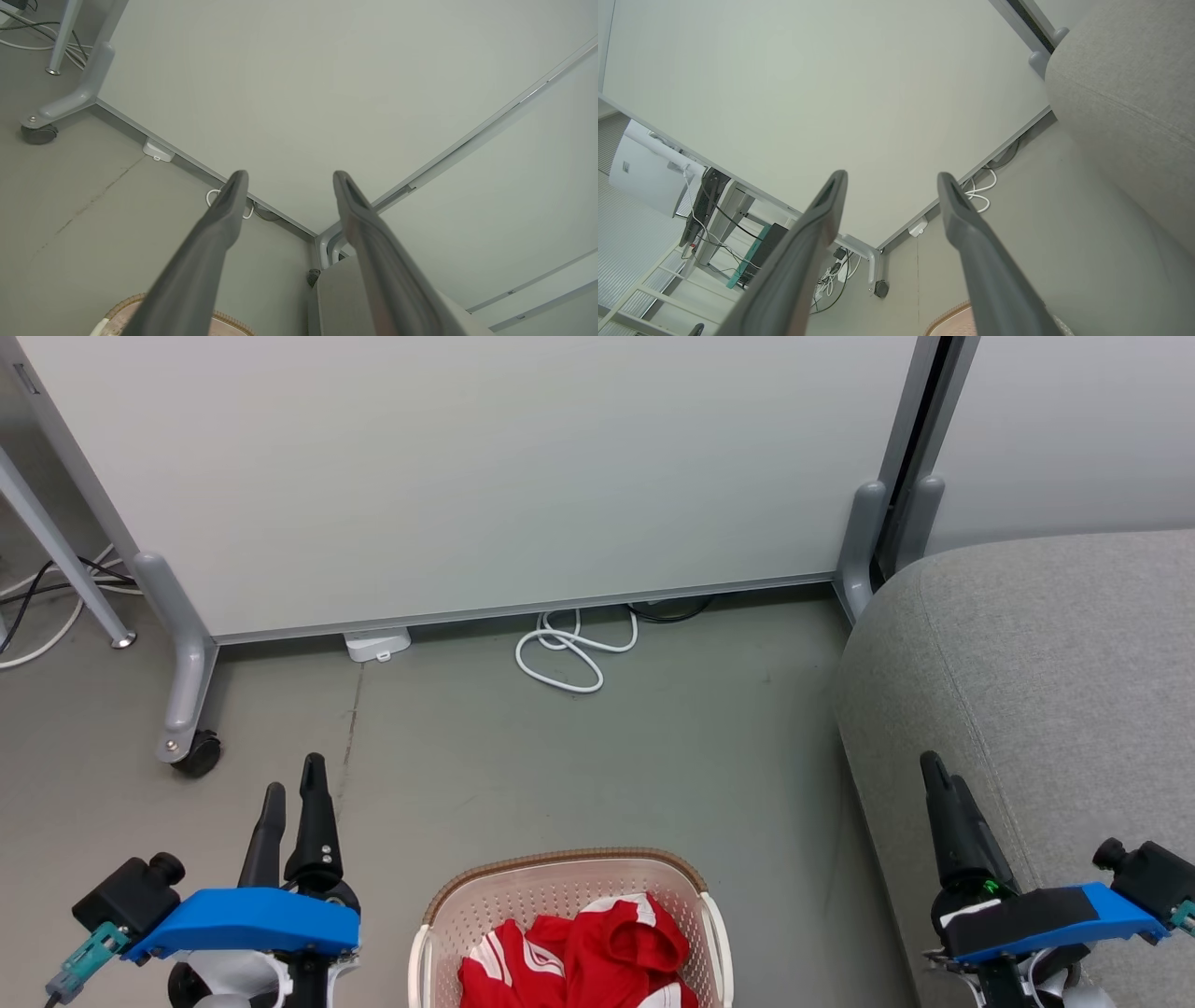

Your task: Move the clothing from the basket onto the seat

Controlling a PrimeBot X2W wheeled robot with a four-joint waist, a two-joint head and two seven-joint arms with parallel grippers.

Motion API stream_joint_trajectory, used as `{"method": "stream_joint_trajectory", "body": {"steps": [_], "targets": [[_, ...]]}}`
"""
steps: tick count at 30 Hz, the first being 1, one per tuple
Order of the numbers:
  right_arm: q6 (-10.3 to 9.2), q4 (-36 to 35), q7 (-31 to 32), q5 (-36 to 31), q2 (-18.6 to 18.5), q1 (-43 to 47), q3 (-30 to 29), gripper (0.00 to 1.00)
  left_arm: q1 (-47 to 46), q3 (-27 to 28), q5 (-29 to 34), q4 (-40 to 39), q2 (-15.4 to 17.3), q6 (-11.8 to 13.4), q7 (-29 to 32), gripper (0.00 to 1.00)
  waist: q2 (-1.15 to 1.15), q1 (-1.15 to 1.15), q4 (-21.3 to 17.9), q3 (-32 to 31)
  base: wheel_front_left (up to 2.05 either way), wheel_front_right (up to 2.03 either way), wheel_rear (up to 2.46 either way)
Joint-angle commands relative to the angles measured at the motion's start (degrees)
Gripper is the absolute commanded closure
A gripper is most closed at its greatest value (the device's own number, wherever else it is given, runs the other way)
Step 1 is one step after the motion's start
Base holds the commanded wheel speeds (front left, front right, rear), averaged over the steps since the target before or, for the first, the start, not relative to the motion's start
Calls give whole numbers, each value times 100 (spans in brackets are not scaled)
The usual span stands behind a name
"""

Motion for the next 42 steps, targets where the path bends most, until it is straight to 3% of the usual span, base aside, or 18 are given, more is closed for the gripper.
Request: {"method": "stream_joint_trajectory", "body": {"steps": [1, 20, 42], "targets": [[14, -102, -46, -202, -24, -146, 26, 0, -157, -62, 216, -86, 66, 36, -49, 0, 0, 0, 2, -2, 0, 0, 0], [16, -4, -390, -1765, -28, -160, 268, 0, -205, -623, 1545, 8, 294, 391, -390, 0, 0, 0, 30, -28, 0, 0, 0], [18, 1, -725, -3066, -31, -158, 516, 0, -240, -974, 2835, 2, 421, 573, -724, 0, 0, 0, 58, -38, 0, 0, 0]]}}
